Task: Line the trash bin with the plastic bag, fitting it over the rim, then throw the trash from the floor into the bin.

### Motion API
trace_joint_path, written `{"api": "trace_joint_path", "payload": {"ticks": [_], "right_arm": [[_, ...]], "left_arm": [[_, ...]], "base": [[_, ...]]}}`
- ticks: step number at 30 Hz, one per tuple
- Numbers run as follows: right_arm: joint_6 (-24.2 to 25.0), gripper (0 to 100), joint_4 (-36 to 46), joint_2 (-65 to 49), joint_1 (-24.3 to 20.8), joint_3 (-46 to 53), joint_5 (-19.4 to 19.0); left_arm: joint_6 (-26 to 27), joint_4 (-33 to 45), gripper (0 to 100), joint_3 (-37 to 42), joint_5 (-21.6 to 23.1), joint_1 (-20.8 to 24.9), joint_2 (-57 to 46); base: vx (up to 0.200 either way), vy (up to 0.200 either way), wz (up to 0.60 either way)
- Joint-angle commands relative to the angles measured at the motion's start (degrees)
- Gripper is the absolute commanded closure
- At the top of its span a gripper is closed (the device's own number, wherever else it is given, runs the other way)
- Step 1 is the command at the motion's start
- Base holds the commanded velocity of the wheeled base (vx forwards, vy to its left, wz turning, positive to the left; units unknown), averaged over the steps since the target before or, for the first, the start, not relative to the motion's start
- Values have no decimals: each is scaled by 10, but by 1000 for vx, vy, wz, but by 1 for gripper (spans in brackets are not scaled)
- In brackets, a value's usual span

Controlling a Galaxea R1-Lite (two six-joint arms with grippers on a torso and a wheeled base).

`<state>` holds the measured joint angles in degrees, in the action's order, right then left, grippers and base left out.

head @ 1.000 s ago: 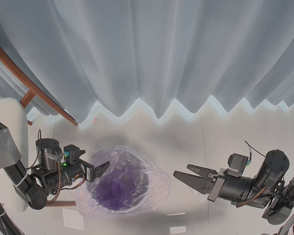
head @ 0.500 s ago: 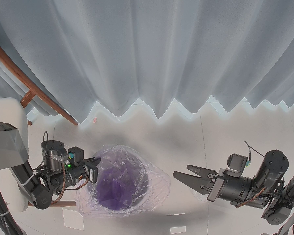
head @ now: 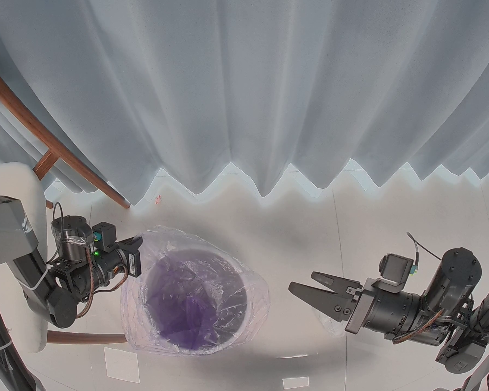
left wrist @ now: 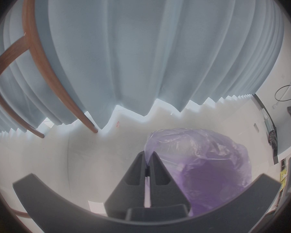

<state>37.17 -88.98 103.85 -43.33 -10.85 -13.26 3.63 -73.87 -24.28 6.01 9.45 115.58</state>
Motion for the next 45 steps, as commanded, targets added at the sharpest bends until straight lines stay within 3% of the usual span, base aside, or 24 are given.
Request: {"api": "trace_joint_path", "payload": {"ticks": [1,17,18,23,31,36,45], "right_arm": [[-1,0,-8,0,0,0,0],[-1,0,-8,6,0,1,0],[-1,0,-8,6,0,1,0],[0,0,-8,8,0,2,0],[-1,0,-8,19,0,2,0],[-1,0,-8,25,-1,2,0],[-2,0,-8,25,-2,2,0]], "left_arm": [[2,-2,100,-21,1,-22,38],[3,-29,100,-65,-4,-16,108],[5,-32,0,-60,-6,-16,107],[-2,-65,0,-46,-8,-13,98],[-29,-80,0,86,-7,-14,-4],[-61,-121,0,129,-23,-22,-9],[-77,-145,0,115,-28,-31,54]], "base": [[0,0,0],[0,0,0],[0,0,0],[0,0,0],[0,0,0],[0,0,0],[0,0,0]]}}
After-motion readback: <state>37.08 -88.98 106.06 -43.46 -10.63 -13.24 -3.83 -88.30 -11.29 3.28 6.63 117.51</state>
